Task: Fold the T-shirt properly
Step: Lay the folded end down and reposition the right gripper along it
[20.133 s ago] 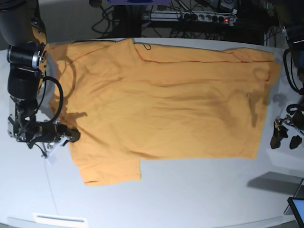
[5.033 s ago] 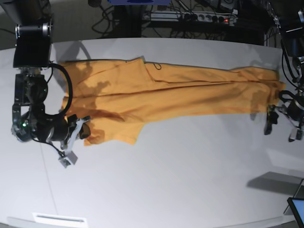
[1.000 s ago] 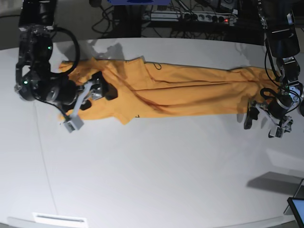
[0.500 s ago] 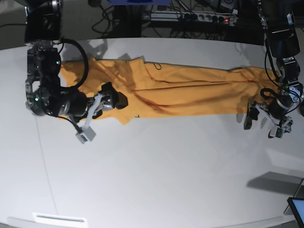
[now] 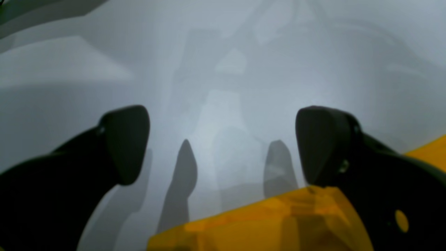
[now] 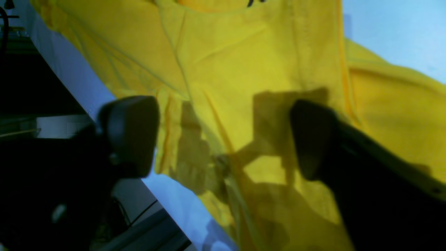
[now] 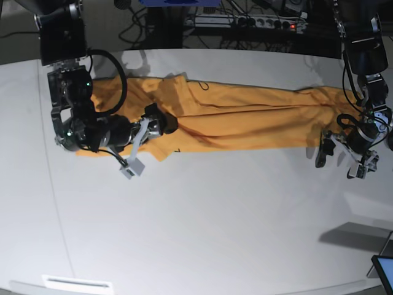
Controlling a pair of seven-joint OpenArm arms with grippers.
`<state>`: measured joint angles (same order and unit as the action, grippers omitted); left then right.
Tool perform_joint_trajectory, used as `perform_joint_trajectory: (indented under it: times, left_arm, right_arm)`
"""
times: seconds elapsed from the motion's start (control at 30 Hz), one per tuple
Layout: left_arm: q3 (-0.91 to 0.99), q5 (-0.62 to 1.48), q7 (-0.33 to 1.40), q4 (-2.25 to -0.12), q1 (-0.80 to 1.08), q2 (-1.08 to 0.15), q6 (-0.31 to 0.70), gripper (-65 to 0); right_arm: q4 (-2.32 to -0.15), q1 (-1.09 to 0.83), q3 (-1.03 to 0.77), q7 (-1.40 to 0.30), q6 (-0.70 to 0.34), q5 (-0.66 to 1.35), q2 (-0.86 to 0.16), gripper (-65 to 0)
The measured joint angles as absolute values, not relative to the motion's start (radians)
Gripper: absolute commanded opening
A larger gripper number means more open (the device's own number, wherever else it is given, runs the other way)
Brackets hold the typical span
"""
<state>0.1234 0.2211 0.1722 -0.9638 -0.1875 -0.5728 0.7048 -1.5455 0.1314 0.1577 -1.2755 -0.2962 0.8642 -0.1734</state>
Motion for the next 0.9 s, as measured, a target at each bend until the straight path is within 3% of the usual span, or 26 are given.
perform_joint_trajectory:
  times: [0.9]
  left_arm:
    - [0.123, 0.221, 0.172, -0.964, -0.188, -0.574, 0.705, 0.0]
  right_arm:
    - [-1.377, 0.278, 0.162, -1.258, -0.295, 0.862, -0.181, -18.1]
